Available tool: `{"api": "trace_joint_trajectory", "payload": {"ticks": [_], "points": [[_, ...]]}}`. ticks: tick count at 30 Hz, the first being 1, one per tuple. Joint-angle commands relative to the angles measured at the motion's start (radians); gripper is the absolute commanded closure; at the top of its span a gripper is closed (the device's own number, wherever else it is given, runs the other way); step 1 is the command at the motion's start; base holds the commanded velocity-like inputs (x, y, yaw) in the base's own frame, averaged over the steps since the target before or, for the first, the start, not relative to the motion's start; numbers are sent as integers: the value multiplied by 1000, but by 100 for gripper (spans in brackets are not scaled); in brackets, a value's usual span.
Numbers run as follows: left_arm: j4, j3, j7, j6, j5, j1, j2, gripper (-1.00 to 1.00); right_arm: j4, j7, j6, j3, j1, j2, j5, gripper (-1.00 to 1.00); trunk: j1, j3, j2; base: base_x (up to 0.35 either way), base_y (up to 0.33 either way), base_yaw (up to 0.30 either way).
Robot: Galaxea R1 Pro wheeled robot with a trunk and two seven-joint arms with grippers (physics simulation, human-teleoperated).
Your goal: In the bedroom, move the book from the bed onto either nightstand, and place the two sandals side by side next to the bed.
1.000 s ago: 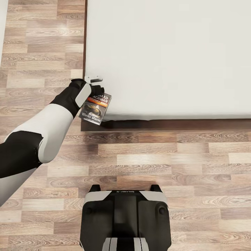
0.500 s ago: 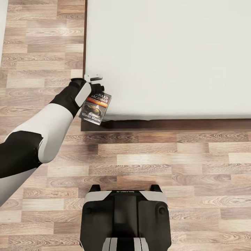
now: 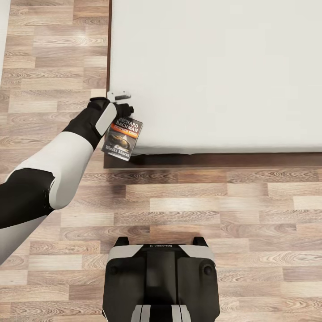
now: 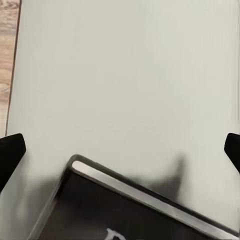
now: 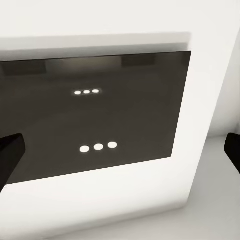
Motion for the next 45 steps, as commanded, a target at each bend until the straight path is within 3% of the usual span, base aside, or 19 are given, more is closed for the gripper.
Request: {"api": "trace_joint_trajectory", "payload": {"ticks": [1,45], "points": [[-3,-7,9,3,11,0,1,-100,-1,-3,4,2,1,0,-3,-100,0,0,-1,0,0,0],[-88,-9,47,18,10,-2,14,-100,0,-3,4,3,-4,-1,-3,-100,0,0,-1,0,0,0]]}}
